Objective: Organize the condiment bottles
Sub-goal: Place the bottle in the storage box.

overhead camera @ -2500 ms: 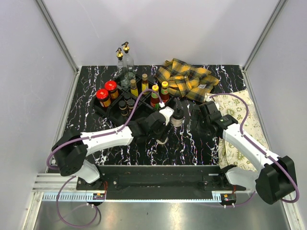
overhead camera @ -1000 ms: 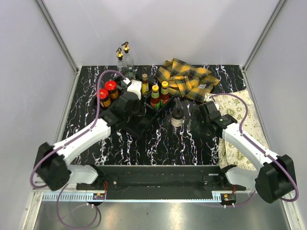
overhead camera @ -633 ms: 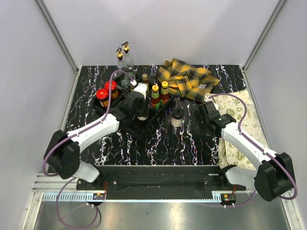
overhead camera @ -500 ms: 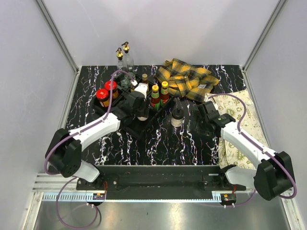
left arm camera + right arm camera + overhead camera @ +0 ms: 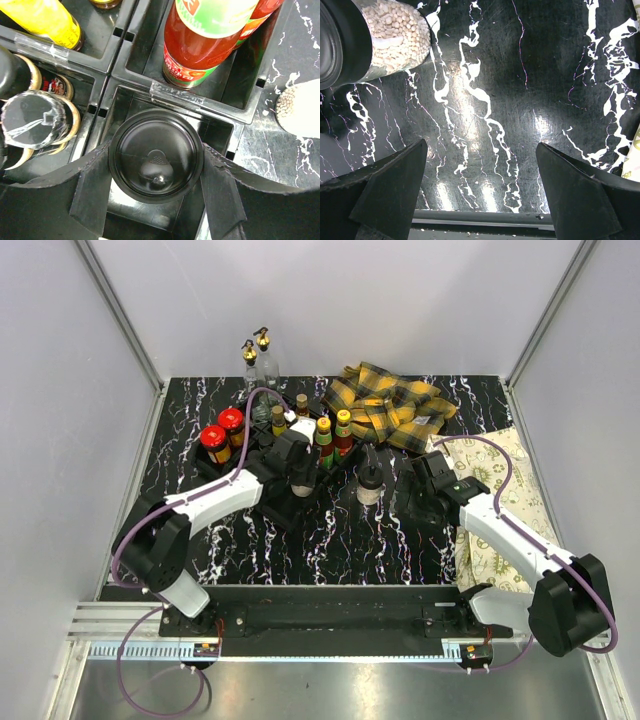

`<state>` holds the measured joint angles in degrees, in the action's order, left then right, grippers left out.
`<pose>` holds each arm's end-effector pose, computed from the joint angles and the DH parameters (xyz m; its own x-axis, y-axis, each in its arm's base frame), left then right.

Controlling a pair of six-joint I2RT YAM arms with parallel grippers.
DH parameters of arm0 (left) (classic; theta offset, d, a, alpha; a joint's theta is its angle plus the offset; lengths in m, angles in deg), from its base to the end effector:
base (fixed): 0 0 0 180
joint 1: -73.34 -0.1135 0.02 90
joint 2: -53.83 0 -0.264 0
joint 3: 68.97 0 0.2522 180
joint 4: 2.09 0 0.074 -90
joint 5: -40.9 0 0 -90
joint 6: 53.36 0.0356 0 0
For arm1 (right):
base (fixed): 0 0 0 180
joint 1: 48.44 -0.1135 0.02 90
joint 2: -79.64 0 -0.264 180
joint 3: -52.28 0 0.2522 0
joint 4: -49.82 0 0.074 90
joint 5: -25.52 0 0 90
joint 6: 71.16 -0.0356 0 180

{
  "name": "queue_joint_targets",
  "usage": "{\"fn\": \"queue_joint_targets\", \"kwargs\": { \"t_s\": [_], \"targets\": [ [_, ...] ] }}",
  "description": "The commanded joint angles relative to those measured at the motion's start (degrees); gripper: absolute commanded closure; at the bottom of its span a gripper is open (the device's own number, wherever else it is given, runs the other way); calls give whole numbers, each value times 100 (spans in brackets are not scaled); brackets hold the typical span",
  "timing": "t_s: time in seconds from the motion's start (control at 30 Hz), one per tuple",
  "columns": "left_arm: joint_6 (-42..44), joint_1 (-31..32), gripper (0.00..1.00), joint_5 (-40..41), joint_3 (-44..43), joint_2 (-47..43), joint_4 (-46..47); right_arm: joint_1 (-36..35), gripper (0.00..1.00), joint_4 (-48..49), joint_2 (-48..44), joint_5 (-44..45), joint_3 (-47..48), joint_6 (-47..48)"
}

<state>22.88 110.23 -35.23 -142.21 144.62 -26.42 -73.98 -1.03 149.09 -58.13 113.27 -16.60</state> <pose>0.2810 -0.2002 0.2290 -0.6233 0.1791 -0.7612 0.3004 0.9536 -0.0217 0.2116 0.0967 0.2295 -0.8511 0.2320 -0.4710 0.1423 0.9654 0.2185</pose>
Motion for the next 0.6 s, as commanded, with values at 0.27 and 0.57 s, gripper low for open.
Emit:
{"fn": "queue_joint_targets", "kwargs": {
  "t_s": [0.27, 0.57],
  "targets": [
    [-13, -32, 29, -7, -301, -131, 573, 32, 0, 175, -63, -55, -2, -51],
    [137, -41, 5, 195, -301, -622, 275, 40, 0, 157, -274, -46, -38, -33]
  ]
}}
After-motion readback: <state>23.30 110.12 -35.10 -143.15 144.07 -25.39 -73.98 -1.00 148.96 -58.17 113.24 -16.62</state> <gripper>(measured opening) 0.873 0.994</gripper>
